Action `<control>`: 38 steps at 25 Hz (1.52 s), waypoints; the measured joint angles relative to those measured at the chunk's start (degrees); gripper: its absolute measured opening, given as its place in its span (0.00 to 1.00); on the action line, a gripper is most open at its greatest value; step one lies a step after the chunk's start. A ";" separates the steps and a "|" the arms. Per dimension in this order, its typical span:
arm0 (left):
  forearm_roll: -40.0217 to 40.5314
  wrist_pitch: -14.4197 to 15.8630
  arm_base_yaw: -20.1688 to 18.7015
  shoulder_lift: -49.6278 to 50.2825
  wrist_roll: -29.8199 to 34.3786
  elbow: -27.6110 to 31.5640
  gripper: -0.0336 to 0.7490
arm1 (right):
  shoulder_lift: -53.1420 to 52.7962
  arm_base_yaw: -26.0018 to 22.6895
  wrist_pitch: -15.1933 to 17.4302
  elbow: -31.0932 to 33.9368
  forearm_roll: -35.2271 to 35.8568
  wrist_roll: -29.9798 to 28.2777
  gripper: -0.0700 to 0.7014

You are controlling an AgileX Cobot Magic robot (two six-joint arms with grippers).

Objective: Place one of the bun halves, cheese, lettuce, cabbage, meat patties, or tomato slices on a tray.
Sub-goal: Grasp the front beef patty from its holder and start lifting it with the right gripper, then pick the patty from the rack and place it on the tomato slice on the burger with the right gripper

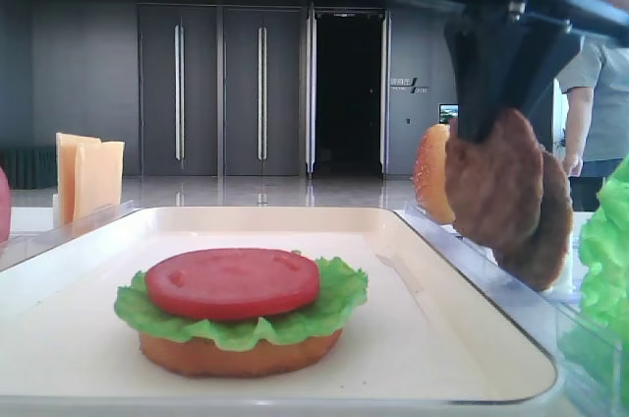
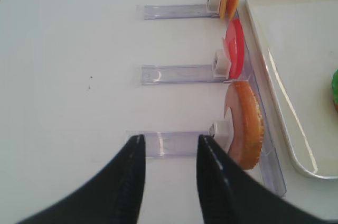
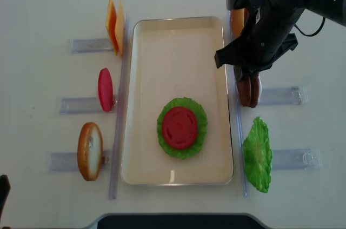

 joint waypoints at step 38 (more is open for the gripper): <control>0.02 0.00 0.00 0.00 0.00 0.00 0.38 | -17.12 20.10 4.04 7.87 6.94 2.50 0.25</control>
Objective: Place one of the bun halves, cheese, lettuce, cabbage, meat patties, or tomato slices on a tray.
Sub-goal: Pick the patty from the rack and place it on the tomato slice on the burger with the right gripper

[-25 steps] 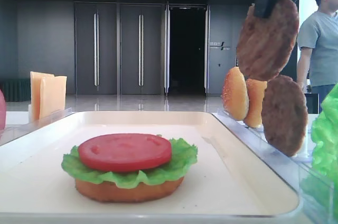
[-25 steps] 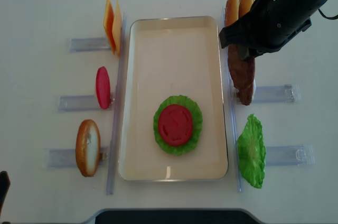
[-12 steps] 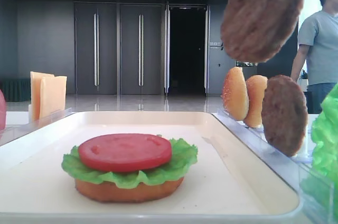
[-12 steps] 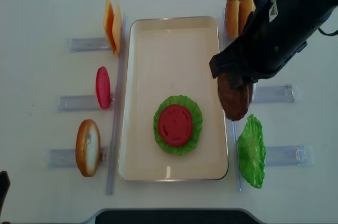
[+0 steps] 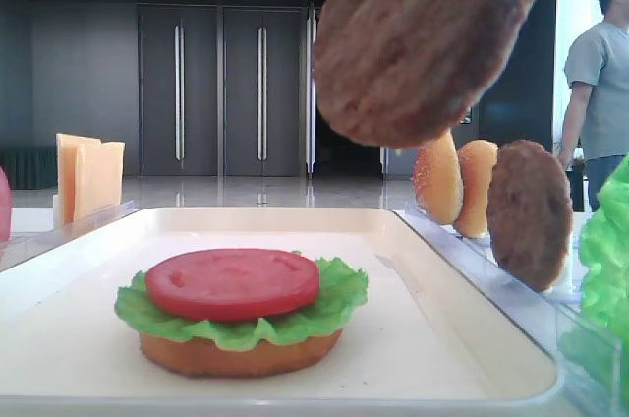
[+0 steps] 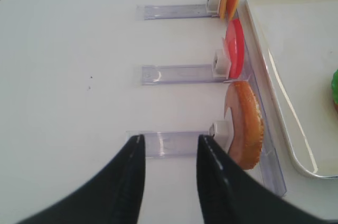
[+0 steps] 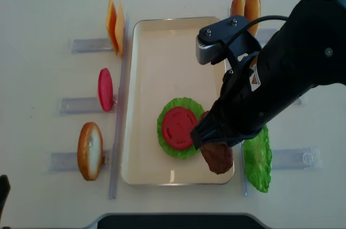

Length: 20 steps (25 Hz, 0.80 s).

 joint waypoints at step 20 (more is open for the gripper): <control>0.00 0.00 0.00 0.00 0.00 0.00 0.38 | 13.28 -11.89 3.52 3.80 54.95 -58.26 0.25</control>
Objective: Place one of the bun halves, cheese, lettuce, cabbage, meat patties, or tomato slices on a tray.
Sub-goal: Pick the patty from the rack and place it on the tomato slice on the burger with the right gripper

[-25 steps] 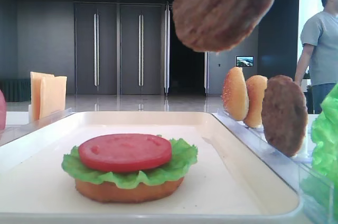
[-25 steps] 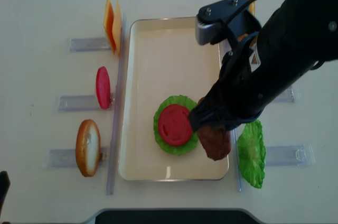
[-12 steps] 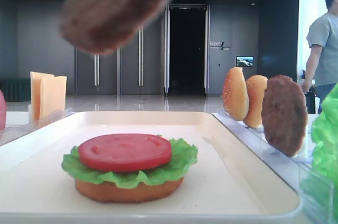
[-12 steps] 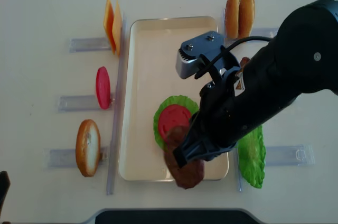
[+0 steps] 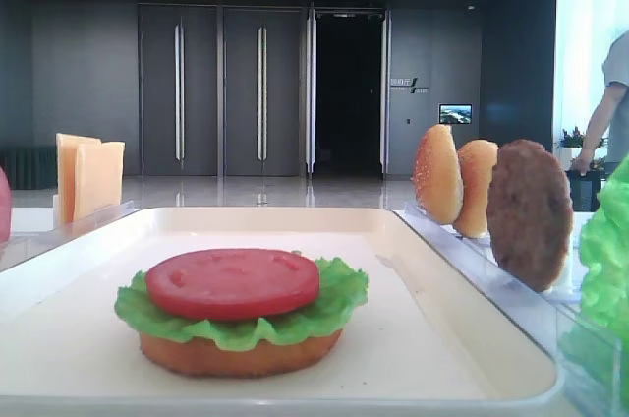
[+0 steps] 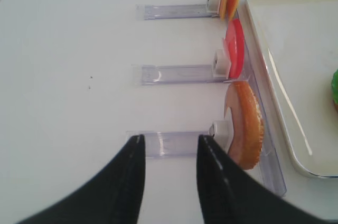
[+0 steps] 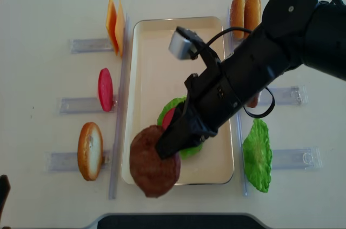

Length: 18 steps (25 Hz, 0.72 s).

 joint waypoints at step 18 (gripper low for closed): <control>0.00 0.00 0.00 0.00 0.00 0.00 0.38 | 12.18 -8.42 -2.67 0.00 7.08 -11.27 0.25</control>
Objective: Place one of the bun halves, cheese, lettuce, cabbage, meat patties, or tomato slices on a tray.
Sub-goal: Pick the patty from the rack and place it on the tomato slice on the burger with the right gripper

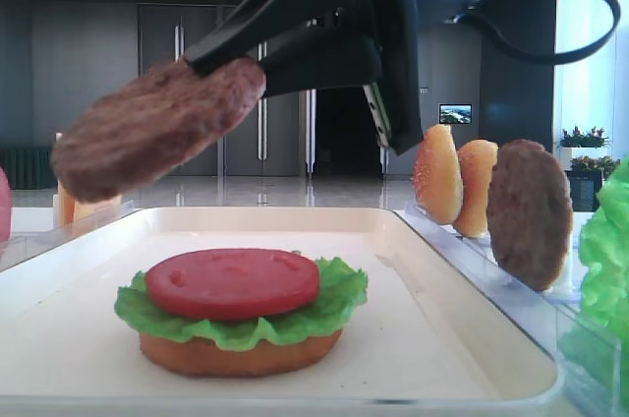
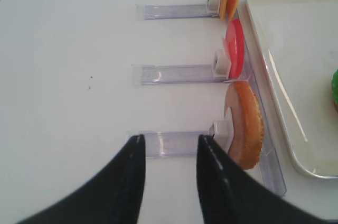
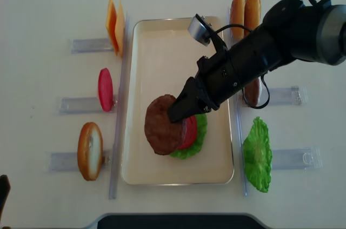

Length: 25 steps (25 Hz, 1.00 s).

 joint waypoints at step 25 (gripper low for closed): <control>0.05 0.00 0.00 0.00 -0.06 0.00 0.38 | 3.79 -1.76 -3.68 0.00 -3.09 -1.99 0.25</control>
